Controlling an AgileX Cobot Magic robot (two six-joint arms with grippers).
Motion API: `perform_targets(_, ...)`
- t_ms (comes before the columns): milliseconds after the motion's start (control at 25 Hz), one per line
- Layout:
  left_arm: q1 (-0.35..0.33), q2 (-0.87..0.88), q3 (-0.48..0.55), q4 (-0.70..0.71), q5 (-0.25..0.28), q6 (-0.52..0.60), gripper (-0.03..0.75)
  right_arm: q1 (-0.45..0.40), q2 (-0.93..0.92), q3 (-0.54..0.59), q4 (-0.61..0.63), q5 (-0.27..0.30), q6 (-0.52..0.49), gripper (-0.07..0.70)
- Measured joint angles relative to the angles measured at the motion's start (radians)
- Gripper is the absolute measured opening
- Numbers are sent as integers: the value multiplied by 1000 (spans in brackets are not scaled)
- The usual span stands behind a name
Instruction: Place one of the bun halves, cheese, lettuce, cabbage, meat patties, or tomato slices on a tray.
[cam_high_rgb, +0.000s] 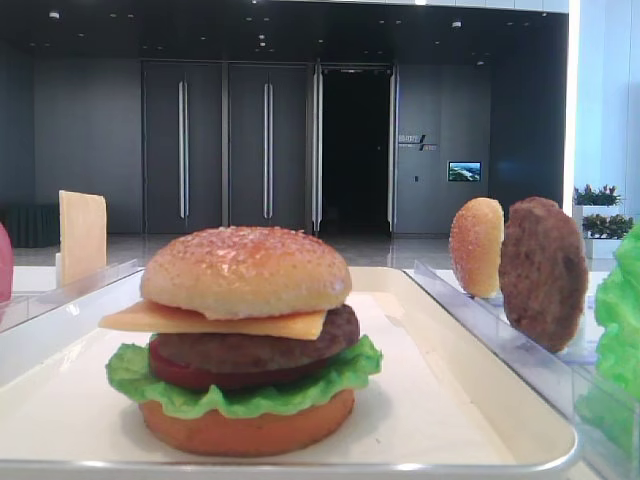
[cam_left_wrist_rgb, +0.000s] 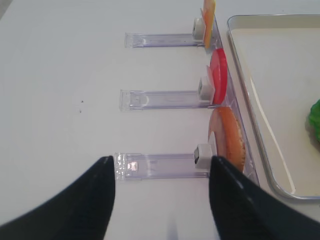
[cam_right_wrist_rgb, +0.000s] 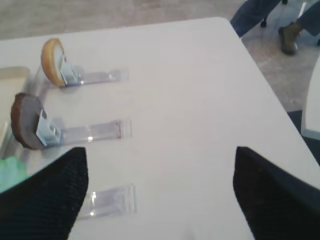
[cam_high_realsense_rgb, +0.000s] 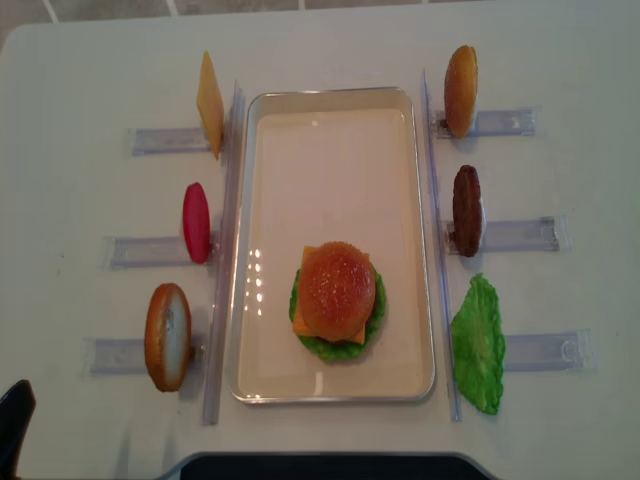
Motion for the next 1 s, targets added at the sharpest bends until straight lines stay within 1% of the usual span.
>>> perform_targets(120, 0, 0, 0, 0, 0, 0, 453, 0, 0, 34, 4, 38, -11, 590)
perform_targets(240, 0, 0, 1, 0, 0, 0, 453, 0, 0, 47, 4, 52, -22, 590)
perform_targets(1000, 0, 0, 1, 0, 0, 0, 453, 0, 0, 47, 4, 55, -10, 587)
